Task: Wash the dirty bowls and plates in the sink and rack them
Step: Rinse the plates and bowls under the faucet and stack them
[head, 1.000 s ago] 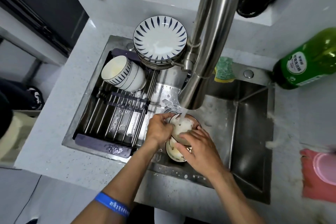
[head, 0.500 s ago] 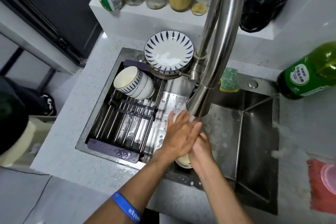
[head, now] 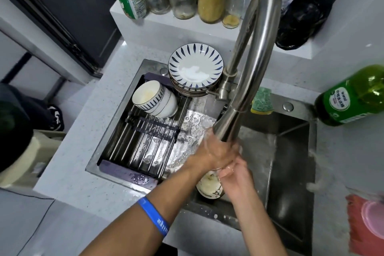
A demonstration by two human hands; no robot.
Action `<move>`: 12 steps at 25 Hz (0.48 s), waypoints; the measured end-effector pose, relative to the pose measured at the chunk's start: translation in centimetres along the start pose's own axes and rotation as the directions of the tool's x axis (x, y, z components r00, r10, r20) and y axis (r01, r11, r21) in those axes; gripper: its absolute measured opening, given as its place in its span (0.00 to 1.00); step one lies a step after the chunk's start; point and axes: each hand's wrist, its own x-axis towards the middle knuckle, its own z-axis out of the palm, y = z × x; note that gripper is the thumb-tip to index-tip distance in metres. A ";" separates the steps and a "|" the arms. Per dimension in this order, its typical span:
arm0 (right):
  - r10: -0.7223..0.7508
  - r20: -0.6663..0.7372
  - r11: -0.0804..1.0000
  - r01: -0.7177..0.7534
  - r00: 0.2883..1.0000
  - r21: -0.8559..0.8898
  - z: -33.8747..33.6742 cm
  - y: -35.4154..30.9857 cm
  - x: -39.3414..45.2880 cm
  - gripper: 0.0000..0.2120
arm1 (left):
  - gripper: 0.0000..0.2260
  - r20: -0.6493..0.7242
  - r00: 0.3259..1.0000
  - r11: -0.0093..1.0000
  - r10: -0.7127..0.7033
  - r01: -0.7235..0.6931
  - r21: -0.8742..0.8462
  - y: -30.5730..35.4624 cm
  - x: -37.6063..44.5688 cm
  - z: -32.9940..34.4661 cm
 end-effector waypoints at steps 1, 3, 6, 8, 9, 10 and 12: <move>0.019 -0.030 0.999 -0.018 0.999 0.028 -0.1 -0.1 0.3 0.10 | 0.13 0.007 0.999 0.998 0.051 -0.051 0.047 -0.7 0.0 0.9; 0.018 -0.002 1.000 -0.018 1.000 0.023 -0.3 0.0 0.5 0.14 | 0.14 -0.029 0.996 0.987 -0.086 0.081 -0.140 -1.5 0.2 0.8; -0.031 0.105 0.999 0.034 0.994 -0.022 0.4 -0.2 0.6 0.18 | 0.10 -0.020 0.886 0.528 -0.464 0.258 -0.809 -2.9 0.2 0.8; -0.109 0.105 0.981 0.124 0.988 -0.151 1.0 -0.1 0.6 0.09 | 0.12 0.034 0.840 0.242 -0.541 0.194 -0.951 -3.6 -0.8 1.7; -0.218 0.123 0.914 0.246 0.968 -0.323 1.1 0.3 0.4 0.06 | 0.14 0.067 0.821 0.201 -0.568 0.217 -0.955 -3.9 -1.1 1.8; -0.361 0.179 0.710 0.394 0.915 -0.584 0.8 0.9 0.3 0.08 | 0.16 0.094 0.825 0.171 -0.557 0.225 -0.959 -3.8 -1.7 1.9; -0.448 0.432 0.146 0.541 0.783 -0.828 0.1 2.4 0.1 0.07 | 0.15 0.096 0.871 0.214 -0.482 0.223 -0.951 -3.7 -2.7 1.8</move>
